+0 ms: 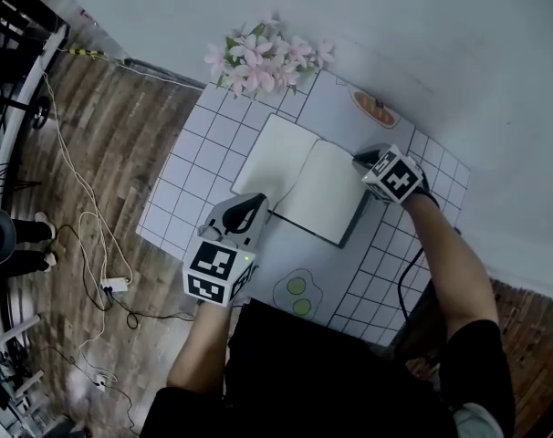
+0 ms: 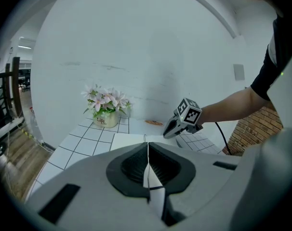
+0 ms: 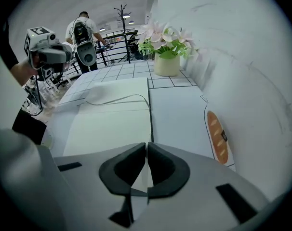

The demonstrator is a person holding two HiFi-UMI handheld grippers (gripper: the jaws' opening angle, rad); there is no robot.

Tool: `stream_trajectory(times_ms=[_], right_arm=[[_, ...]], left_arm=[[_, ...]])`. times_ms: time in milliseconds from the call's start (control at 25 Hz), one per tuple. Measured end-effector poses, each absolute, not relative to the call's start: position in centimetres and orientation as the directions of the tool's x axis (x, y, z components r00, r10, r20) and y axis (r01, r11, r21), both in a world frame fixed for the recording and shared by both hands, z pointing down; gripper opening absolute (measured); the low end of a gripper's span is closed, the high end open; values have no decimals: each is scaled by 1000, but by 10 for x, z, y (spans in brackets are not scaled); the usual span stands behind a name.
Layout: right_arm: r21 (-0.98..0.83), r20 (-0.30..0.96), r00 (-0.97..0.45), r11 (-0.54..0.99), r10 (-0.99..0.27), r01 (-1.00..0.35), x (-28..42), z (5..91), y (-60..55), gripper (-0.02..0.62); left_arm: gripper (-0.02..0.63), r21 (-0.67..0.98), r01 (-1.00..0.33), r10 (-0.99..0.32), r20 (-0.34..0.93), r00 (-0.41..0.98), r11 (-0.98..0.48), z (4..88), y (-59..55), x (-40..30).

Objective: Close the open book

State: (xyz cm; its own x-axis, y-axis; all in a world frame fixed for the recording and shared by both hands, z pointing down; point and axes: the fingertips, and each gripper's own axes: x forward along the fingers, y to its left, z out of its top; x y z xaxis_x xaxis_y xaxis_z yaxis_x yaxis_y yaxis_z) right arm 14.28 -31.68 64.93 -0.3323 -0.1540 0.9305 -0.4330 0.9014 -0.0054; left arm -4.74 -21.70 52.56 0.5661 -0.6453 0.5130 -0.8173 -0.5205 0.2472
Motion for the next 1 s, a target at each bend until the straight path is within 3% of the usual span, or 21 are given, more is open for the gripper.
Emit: stream_trajectory(times_ms=[120, 240, 520, 640, 680, 720, 840, 1000], right_arm=[[-77, 933, -347, 895, -90, -440, 143, 654, -308, 49], [-156, 934, -356, 890, -7, -428, 139, 663, -294, 230], [-129, 955, -297, 920, 15, -369, 139, 664, -295, 207], [-56, 964, -263, 934, -41, -352, 138, 661, -296, 193], [-5, 968, -238, 943, -79, -334, 140, 660, -296, 153], [42, 970, -213, 949, -113, -312, 141, 659, -296, 32], [86, 970, -190, 946, -150, -311, 142, 660, -289, 38], [-21, 974, -217, 921, -70, -390, 146, 663, -285, 50]], left_arm=[[11, 249, -819, -648, 512, 564, -517, 524, -210, -48], [12, 249, -820, -647, 513, 563, -516, 525, -203, -49], [11, 267, -819, -647, 510, 568, -509, 530, -189, -48], [12, 270, -815, -647, 503, 573, -513, 529, -185, -44], [12, 268, -813, -646, 502, 575, -517, 528, -184, -42], [11, 265, -812, -645, 501, 577, -520, 526, -182, -41], [12, 259, -814, -650, 498, 574, -520, 521, -179, -42], [11, 254, -822, -660, 498, 563, -510, 515, -172, -50]])
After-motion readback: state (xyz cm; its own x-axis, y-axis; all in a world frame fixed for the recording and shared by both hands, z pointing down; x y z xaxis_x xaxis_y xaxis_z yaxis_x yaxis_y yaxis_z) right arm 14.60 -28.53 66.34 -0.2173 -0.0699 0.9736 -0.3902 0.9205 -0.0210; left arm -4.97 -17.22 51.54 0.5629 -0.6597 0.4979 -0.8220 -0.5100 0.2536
